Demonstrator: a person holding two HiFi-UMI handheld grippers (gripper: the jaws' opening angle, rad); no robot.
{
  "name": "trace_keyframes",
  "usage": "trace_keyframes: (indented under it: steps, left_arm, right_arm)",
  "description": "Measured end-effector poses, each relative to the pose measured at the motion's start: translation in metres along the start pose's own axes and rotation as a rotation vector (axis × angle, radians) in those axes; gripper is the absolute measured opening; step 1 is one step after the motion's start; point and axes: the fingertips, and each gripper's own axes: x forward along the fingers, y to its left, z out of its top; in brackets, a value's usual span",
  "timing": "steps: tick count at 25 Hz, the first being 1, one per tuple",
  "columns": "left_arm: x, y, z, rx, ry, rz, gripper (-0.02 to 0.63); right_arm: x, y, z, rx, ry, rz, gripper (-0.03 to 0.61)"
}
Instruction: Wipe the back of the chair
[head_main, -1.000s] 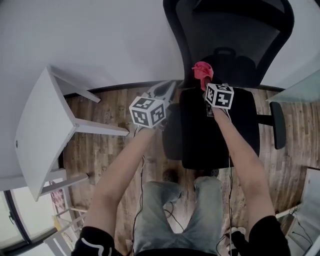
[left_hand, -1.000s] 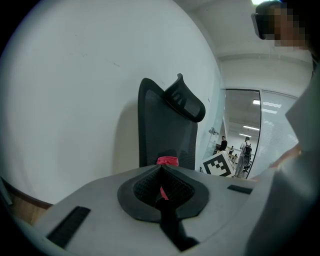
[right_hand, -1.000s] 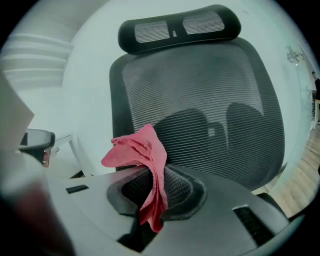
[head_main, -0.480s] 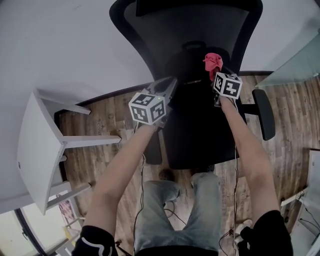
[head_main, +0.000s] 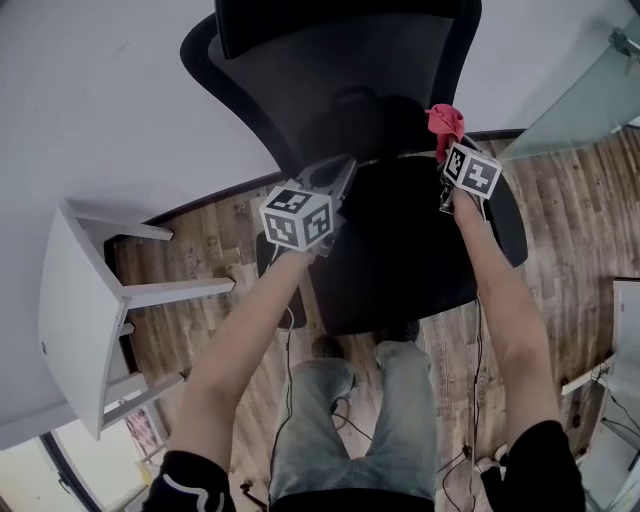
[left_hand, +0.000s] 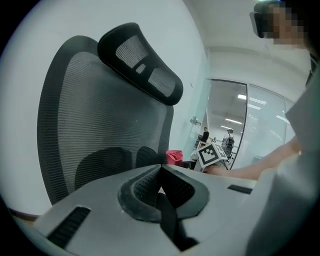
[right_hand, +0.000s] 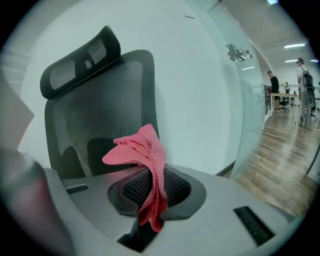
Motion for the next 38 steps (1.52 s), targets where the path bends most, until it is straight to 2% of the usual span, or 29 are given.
trace_keyframes:
  steps: [5, 11, 16, 21, 24, 27, 29, 33, 38]
  left_arm:
    - [-0.028, -0.031, 0.029, 0.001, 0.017, -0.035, 0.025]
    - [-0.088, -0.079, 0.080, 0.046, 0.037, -0.063, 0.025]
    - [-0.155, -0.111, 0.124, 0.039, -0.007, -0.055, 0.025]
    - [-0.221, -0.135, 0.160, 0.027, -0.076, -0.010, 0.025]
    - [-0.248, -0.173, 0.172, 0.012, -0.110, 0.007, 0.025]
    - [-0.271, -0.224, 0.174, 0.054, -0.123, 0.003, 0.025]
    - [-0.284, -0.259, 0.171, 0.080, -0.132, 0.006, 0.025]
    - [-0.308, -0.328, 0.158, 0.064, -0.169, 0.014, 0.025]
    - [-0.338, -0.399, 0.147, 0.072, -0.203, 0.021, 0.025]
  right_arm:
    - [-0.067, 0.007, 0.027, 0.042, -0.010, 0.023, 0.067]
    - [-0.163, 0.065, 0.088, -0.013, -0.058, 0.123, 0.067]
    - [-0.252, 0.122, 0.136, -0.075, -0.126, 0.220, 0.066]
    - [-0.328, 0.146, 0.171, -0.010, -0.190, 0.284, 0.066]
    - [-0.377, 0.141, 0.173, 0.011, -0.190, 0.317, 0.066]
    - [-0.430, 0.129, 0.168, 0.006, -0.189, 0.330, 0.066]
    - [-0.465, 0.117, 0.162, 0.001, -0.188, 0.336, 0.066]
    - [-0.534, 0.087, 0.143, -0.001, -0.183, 0.348, 0.066]
    - [-0.610, 0.070, 0.127, -0.071, -0.200, 0.366, 0.066]
